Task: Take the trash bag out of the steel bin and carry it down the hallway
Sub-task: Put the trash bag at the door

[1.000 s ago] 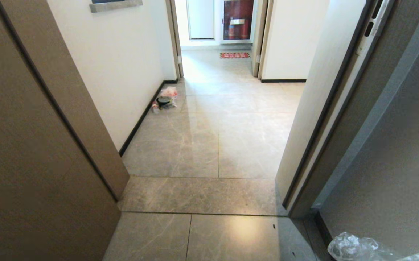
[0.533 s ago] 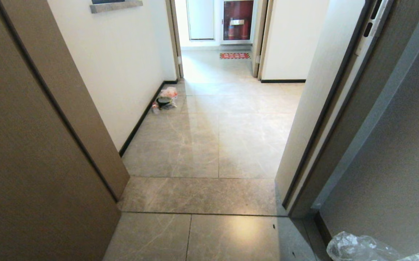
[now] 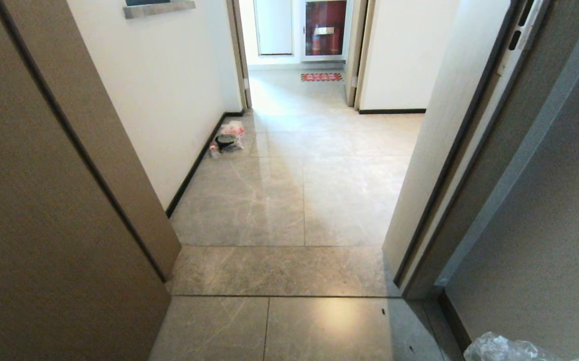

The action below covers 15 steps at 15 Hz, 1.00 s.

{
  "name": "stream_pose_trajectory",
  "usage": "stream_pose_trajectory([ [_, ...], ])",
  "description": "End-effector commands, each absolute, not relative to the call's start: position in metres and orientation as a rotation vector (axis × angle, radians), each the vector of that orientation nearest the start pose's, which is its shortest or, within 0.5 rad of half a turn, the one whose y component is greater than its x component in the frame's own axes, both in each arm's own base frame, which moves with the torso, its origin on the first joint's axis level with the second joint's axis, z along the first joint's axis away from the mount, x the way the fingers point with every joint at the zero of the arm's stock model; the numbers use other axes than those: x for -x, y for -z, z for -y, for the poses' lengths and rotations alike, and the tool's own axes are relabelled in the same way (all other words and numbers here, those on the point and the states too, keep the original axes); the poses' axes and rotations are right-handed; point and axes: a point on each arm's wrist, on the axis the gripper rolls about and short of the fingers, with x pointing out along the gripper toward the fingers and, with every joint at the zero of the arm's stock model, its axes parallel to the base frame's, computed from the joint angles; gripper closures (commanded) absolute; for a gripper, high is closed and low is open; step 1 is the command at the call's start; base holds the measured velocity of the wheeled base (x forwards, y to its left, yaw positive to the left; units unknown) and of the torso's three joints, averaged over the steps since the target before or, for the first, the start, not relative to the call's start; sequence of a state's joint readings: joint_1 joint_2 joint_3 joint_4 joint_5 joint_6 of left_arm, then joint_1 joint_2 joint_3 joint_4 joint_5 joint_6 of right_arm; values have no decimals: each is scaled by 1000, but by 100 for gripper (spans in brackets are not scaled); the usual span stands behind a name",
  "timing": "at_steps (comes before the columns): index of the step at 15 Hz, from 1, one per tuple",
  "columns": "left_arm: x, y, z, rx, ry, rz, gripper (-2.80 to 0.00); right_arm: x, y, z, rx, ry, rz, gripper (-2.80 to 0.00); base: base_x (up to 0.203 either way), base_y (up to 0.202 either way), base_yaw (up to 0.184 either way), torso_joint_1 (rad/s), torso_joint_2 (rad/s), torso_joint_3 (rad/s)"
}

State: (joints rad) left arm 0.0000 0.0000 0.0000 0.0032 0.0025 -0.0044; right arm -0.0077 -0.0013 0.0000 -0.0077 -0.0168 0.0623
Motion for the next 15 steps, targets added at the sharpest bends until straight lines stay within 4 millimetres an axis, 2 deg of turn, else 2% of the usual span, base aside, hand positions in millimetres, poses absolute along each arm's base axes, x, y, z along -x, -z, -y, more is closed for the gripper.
stream_pose_trajectory([
  [1, 23, -75, 0, 3, -2, -2, 0, 23, -76, 0, -63, 24, 8, 0, 0, 190, -4, 5, -7, 4],
  [3, 23, -75, 0, 2, -3, -1, 0, 23, -76, 0, -63, 24, 7, 0, 0, 132, 4, 4, 5, 1],
  [14, 23, -75, 0, 5, -3, -3, 0, 23, -76, 0, -63, 24, 8, 0, 0, 0, 0, 0, 0, 0],
  [15, 23, -75, 0, 5, -3, -3, 0, 23, -76, 0, -63, 24, 8, 0, 136, 0, -2, 4, 4, -1],
])
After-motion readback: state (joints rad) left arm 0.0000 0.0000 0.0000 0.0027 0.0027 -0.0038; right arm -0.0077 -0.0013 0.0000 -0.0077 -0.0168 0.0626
